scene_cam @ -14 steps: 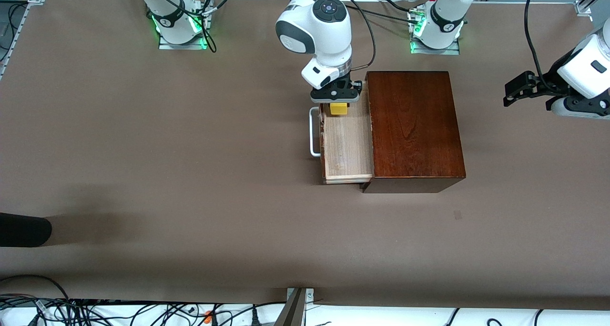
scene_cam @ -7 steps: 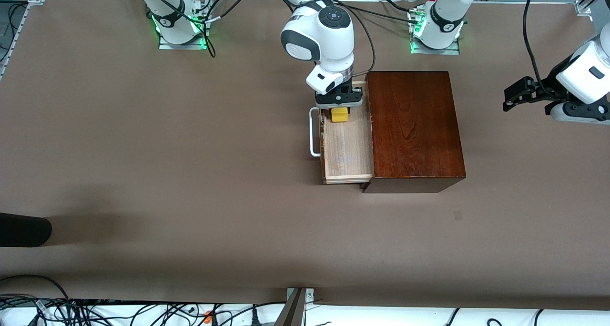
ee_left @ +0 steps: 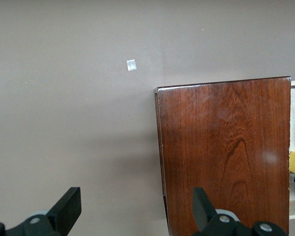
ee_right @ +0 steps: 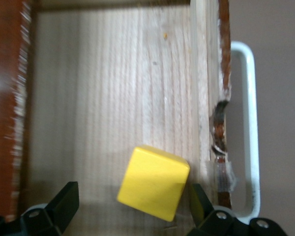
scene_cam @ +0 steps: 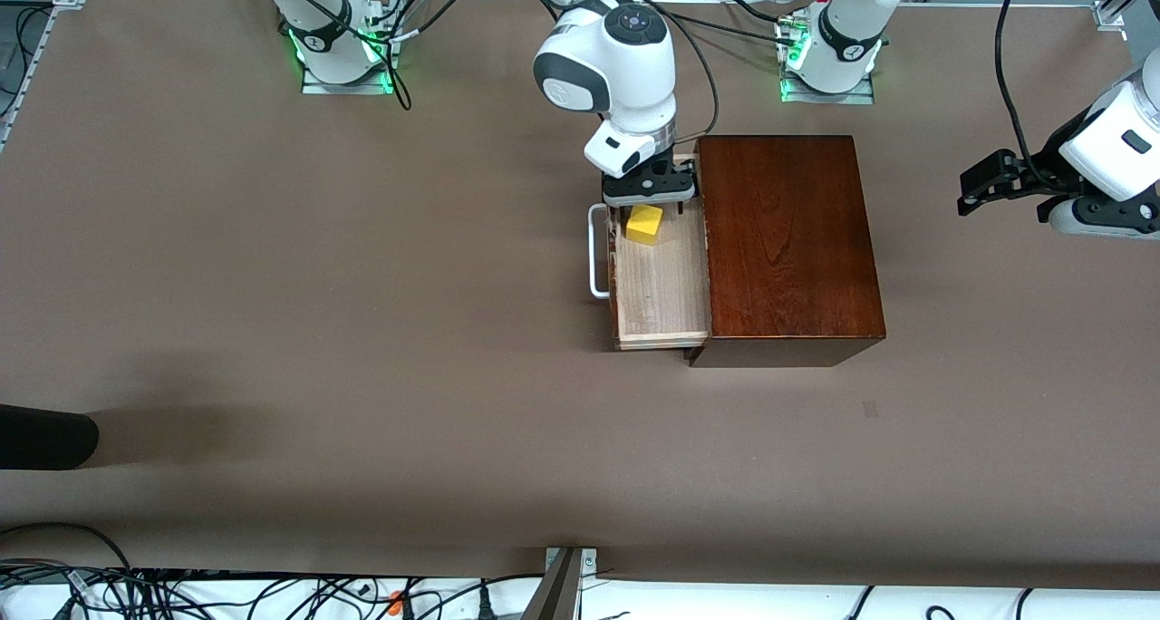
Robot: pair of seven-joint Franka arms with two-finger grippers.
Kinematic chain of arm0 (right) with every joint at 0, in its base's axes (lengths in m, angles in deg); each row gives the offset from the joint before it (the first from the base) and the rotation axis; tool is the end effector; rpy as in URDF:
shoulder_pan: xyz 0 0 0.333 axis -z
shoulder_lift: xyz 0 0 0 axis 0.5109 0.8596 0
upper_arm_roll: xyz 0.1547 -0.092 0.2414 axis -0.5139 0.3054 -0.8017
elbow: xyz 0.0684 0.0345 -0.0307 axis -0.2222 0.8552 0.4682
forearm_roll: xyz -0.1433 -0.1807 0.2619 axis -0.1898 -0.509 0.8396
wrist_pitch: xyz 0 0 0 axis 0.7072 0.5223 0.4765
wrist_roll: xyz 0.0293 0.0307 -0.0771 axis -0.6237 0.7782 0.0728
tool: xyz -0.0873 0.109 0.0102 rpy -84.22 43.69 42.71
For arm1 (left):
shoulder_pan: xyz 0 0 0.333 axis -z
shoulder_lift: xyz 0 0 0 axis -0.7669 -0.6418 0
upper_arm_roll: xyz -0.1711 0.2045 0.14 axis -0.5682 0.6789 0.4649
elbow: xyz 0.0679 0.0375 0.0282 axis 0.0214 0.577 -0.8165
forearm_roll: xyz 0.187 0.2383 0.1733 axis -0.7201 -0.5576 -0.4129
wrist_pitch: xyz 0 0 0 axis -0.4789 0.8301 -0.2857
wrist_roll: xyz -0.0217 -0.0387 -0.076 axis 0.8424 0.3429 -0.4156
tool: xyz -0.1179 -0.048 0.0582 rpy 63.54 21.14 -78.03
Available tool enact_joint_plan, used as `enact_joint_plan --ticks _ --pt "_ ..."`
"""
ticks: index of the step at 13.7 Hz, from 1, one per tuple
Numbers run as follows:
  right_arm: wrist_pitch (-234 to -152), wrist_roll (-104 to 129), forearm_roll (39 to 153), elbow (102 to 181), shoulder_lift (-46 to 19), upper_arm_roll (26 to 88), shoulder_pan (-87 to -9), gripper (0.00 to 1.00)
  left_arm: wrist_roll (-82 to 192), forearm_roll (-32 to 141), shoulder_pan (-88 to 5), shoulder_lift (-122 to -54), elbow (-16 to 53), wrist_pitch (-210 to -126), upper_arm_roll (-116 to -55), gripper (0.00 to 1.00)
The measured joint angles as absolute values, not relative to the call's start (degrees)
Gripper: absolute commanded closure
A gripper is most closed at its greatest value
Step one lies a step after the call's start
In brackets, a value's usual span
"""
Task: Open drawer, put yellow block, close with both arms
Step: 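Withdraw the right gripper while the left gripper reaches toward the drawer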
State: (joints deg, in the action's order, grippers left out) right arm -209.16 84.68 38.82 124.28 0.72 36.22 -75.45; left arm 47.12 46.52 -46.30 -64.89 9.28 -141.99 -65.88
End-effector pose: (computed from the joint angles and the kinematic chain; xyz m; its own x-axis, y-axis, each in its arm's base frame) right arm 0.3965 0.5825 0.3273 0.9721 -0.0116 0.2342 0.0270 -0.9866 -0.1610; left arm 0.5215 -0.0248 0.5545 0.9975 -0.0628 -0.0315 -0.0622 -0.9979 0.0187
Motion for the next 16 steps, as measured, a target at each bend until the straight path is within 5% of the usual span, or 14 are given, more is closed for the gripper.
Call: enact_joint_plan --ticks 8,16 --pt "-189.1 83.3 48.9 122.9 -15.6 41.0 -72.3 0.0 47.1 46.5 -46.3 -64.9 9.3 -142.1 -65.9 0.0" --pt "-169.8 40.4 61.8 123.2 -20.8 70.7 -69.9 0.0 46.9 46.5 -45.6 -64.8 8.2 -142.2 -75.3 0.0"
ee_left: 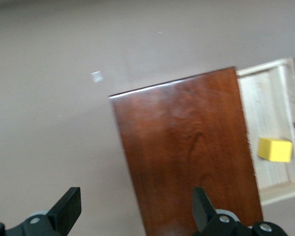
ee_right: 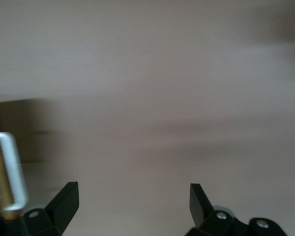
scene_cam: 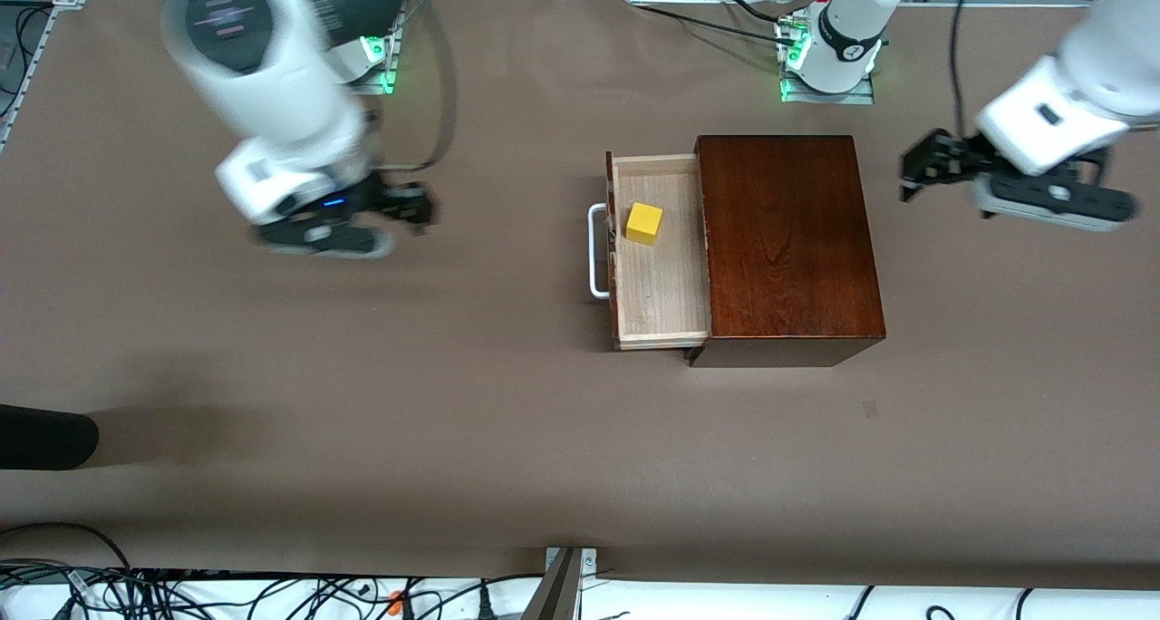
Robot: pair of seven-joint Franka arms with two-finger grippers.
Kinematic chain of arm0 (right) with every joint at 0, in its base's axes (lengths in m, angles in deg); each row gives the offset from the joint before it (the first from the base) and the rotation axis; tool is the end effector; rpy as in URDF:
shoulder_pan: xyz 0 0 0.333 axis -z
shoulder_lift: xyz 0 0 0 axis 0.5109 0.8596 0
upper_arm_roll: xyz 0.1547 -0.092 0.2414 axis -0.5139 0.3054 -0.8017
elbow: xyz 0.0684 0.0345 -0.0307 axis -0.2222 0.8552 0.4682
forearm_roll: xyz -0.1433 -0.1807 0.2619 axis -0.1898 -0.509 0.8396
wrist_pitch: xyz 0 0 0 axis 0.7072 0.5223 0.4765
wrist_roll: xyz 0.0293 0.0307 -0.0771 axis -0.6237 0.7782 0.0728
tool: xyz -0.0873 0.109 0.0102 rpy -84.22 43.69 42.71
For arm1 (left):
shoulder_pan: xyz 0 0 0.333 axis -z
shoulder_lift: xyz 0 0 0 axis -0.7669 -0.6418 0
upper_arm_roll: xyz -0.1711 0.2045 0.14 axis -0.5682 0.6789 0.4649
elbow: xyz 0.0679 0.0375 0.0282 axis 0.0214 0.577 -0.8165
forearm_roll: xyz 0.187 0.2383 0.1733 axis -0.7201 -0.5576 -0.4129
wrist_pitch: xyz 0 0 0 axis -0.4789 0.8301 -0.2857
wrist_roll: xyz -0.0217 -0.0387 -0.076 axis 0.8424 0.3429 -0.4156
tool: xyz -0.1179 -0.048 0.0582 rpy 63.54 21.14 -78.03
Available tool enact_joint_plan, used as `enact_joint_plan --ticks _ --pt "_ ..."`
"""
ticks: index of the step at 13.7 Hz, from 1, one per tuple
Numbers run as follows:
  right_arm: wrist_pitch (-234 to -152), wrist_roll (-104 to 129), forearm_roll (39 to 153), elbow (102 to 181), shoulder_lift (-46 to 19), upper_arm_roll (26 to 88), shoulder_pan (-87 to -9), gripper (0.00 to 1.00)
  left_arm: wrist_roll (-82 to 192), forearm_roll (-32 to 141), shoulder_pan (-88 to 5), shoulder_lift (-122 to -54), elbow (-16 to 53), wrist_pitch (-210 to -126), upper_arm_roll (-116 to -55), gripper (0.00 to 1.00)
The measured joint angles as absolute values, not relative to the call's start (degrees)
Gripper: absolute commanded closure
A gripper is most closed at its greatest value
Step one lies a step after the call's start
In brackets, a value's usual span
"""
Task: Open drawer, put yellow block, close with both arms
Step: 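Withdraw the right gripper while the left gripper reaches toward the drawer, then push the drawer front with the left gripper into the box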
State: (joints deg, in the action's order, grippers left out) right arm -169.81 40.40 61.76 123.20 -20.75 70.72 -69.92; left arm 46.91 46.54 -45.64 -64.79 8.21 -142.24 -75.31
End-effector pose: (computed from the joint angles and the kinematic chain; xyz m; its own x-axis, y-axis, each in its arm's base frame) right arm 0.5386 0.2272 0.5076 0.9987 -0.0420 -0.0299 -0.0401 -0.9973 0.0615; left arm 0.5108 -0.1144 0.5640 0.9707 -0.2401 -0.0060 -0.2399 -0.9705 0.0258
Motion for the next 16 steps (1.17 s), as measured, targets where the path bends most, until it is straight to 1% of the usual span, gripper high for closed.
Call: enact_joint_plan --ticks 3,4,6,8,10,14,16 --pt "-166.3 23.3 64.5 123.8 -21.3 83.1 -69.5 0.0 47.0 46.5 -45.2 -66.1 8.3 -142.7 -83.7 0.0" --pt "-165.7 19.2 66.1 124.0 -21.4 86.0 -68.7 0.0 46.8 46.5 -45.0 -66.6 8.3 -143.9 -86.1 0.0" --pt "-165.1 12.2 67.5 124.8 -21.5 88.1 -64.3 0.0 44.0 46.5 -43.8 -68.5 8.0 -147.6 -91.3 0.0" --pt "-165.1 9.3 67.6 125.3 -21.5 87.9 -60.2 0.0 37.6 46.5 -40.4 -72.3 6.5 -149.8 -94.4 0.0" --pt "-164.3 8.7 67.4 125.6 -22.4 85.1 -56.2 0.0 29.0 46.2 -35.5 -77.1 4.0 -150.9 -94.8 0.0" --pt "-164.6 8.8 63.8 129.2 -27.3 71.8 -45.3 0.0 15.8 38.7 -25.5 -86.1 -1.3 -152.9 -94.9 0.0" --pt "-167.6 8.8 62.7 133.1 -30.0 67.0 -40.9 0.0 14.0 34.6 -21.8 -89.6 -2.5 -154.7 -94.9 0.0"
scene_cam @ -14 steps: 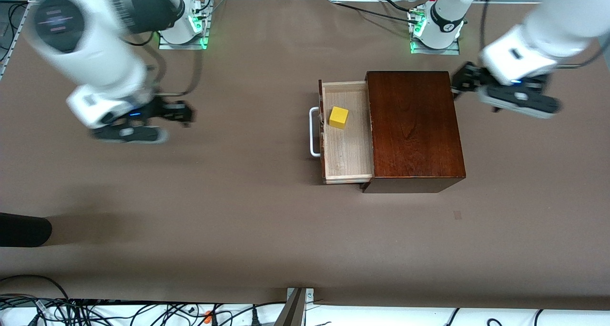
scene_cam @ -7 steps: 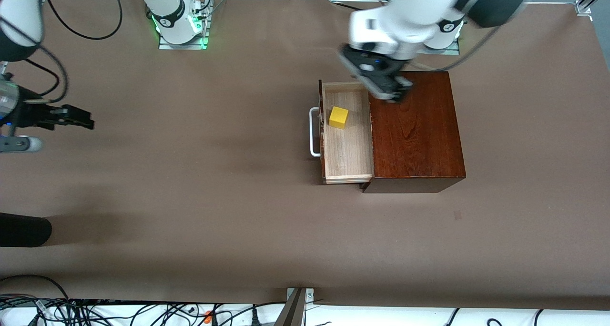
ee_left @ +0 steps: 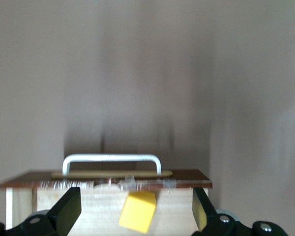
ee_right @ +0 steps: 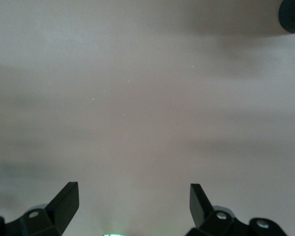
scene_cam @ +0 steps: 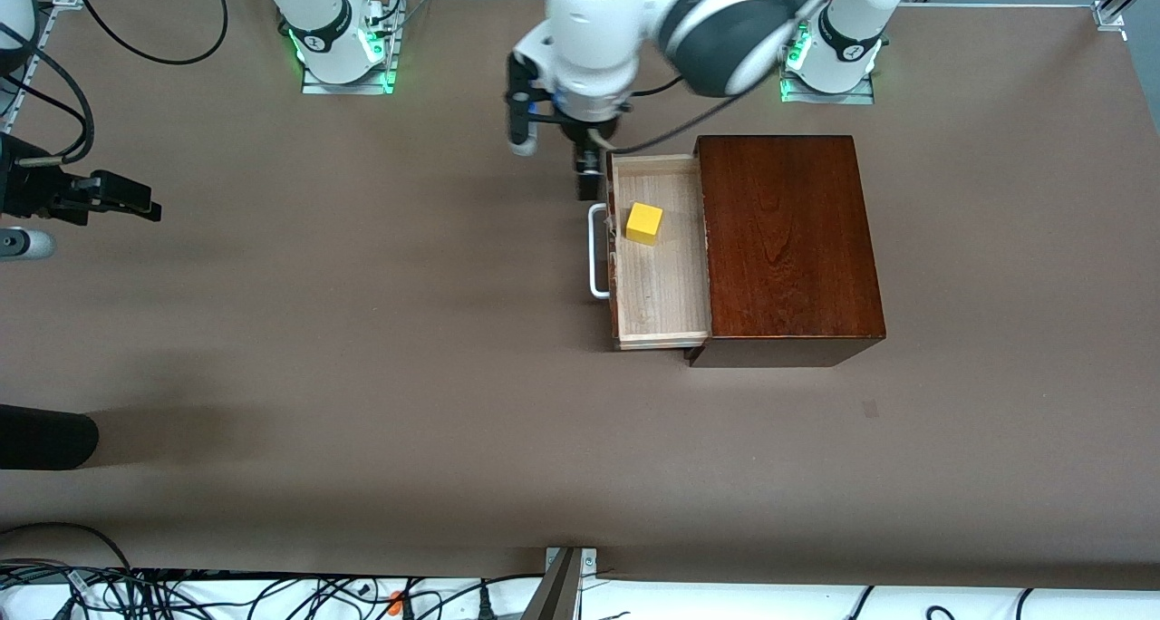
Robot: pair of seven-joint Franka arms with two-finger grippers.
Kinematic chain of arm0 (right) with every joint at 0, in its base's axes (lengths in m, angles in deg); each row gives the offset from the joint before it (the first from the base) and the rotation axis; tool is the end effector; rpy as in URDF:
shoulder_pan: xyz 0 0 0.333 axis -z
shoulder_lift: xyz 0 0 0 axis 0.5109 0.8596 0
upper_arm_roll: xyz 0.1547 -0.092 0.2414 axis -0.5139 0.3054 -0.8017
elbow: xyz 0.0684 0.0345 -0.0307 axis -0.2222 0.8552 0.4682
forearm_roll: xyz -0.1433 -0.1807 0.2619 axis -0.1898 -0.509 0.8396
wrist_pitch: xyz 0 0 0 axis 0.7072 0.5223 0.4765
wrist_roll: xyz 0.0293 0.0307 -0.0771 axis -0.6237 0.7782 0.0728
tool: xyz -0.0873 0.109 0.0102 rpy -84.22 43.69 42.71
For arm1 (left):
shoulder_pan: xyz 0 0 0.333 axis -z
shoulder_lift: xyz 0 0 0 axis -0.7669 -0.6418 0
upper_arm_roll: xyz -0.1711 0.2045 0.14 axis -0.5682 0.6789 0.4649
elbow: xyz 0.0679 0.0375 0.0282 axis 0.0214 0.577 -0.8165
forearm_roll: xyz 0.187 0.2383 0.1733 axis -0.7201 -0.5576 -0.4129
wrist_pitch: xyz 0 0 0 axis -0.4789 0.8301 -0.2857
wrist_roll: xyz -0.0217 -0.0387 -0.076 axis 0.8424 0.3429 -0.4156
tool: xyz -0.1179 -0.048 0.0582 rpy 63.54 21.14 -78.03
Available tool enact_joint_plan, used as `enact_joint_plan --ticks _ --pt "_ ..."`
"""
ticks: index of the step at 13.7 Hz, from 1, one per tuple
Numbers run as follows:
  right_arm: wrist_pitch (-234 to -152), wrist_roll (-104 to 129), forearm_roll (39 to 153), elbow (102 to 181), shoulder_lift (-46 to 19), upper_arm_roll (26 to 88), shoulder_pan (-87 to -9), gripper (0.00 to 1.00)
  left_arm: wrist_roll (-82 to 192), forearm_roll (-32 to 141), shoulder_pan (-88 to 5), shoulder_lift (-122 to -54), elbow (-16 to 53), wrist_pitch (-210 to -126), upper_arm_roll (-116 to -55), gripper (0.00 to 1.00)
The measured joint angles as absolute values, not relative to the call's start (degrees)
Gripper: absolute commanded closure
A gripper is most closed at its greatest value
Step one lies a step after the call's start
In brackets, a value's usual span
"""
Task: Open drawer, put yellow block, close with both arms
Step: 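Push the drawer front with the left gripper into the box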
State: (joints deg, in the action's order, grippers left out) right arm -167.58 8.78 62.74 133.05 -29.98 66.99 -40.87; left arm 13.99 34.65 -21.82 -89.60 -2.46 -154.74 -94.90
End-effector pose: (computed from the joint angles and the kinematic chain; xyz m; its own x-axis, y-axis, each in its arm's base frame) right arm 0.5332 -0.0339 0.5174 0.9925 0.0608 -0.1056 0.0560 -0.9973 -0.0478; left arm 0.4181 -0.4857 0.4337 0.0016 -0.9995 0.0316 -0.9999 -0.0011 0.0161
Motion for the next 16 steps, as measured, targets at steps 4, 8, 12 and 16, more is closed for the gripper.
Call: enact_joint_plan --ticks 4,8,12,16 --pt "-173.0 8.8 60.5 141.2 -35.1 57.6 -32.2 0.0 11.0 30.2 -20.7 -96.2 -3.0 -157.7 -94.3 0.0" --pt "-172.7 8.8 60.1 142.8 -36.9 54.4 -30.6 0.0 10.9 24.9 -20.4 -101.0 -3.3 -158.1 -94.2 0.0" --pt "-170.6 9.1 60.4 142.5 -39.4 54.0 -30.9 0.0 10.9 22.4 -19.9 -102.6 -3.3 -158.1 -94.1 0.0" --pt "-170.4 10.4 60.5 142.5 -39.6 54.2 -31.4 0.0 10.9 21.8 -20.0 -102.6 -3.3 -156.3 -93.1 0.0"
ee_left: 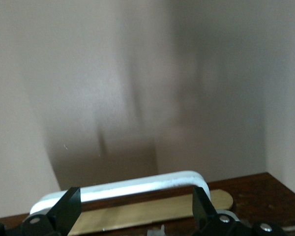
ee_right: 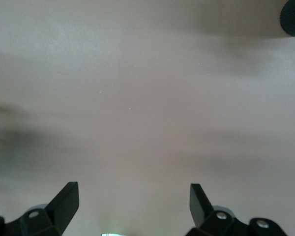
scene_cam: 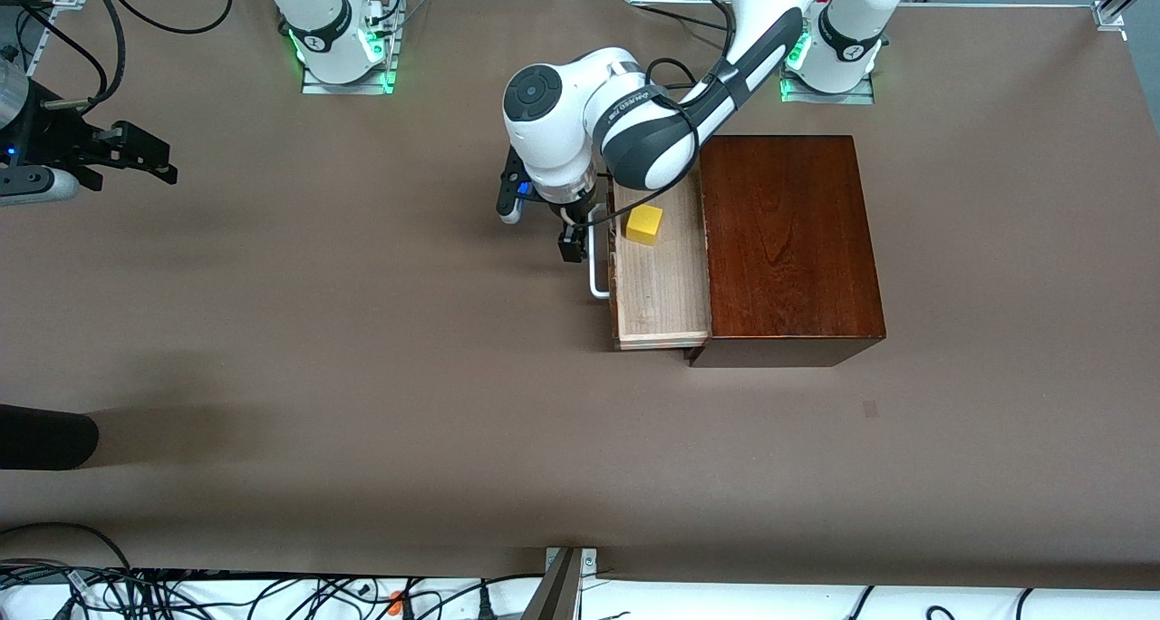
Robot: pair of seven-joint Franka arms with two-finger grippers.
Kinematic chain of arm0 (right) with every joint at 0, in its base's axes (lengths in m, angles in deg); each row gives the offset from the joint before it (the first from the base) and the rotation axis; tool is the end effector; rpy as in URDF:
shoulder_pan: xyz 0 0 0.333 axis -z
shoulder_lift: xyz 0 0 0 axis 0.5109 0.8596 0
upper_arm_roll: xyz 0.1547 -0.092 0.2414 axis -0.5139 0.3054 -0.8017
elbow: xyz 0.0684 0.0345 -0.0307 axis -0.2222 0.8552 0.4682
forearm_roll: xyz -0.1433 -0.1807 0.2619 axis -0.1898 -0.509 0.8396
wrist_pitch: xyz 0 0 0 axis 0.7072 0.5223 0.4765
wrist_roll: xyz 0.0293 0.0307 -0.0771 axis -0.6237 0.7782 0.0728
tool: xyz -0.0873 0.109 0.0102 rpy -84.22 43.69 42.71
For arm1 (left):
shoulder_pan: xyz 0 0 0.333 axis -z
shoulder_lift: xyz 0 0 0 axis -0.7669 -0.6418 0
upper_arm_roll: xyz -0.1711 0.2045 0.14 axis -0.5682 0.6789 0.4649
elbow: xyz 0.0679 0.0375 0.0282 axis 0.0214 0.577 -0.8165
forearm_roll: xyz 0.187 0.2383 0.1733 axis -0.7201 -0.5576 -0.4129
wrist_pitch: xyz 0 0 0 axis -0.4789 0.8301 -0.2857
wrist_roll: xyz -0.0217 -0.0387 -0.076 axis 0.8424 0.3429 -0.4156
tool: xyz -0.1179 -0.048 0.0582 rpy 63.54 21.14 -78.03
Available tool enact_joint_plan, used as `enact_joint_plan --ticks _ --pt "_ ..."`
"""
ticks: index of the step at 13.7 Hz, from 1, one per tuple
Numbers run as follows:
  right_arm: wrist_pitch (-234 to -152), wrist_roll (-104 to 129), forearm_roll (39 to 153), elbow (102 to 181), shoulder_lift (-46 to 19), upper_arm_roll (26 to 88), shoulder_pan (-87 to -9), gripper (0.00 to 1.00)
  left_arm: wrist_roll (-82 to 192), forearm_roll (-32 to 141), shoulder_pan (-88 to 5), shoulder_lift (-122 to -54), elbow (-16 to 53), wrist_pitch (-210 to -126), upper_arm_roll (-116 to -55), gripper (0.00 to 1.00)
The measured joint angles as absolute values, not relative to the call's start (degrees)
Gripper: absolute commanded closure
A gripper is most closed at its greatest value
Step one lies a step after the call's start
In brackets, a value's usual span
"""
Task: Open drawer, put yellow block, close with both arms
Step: 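Push the drawer front with the left gripper into the box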
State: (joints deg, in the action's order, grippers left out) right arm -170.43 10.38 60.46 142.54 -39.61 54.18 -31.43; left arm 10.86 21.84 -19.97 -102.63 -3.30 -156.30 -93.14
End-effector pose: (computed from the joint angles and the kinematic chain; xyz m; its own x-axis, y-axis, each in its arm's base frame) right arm 0.4922 -0.0139 0.5355 0.9939 0.0920 -0.0604 0.0901 -0.9954 -0.0328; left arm 0.4476 -0.4835 0.2988 -0.1250 -0.9767 -0.1745 -0.9922 0.1231 0.0212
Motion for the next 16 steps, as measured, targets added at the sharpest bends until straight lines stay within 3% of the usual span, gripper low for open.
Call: enact_joint_plan --ticks 16 --pt "-170.3 10.4 62.4 139.6 -36.5 55.9 -32.5 0.0 11.3 21.9 -24.9 -101.5 -2.3 -146.7 -91.9 0.0"
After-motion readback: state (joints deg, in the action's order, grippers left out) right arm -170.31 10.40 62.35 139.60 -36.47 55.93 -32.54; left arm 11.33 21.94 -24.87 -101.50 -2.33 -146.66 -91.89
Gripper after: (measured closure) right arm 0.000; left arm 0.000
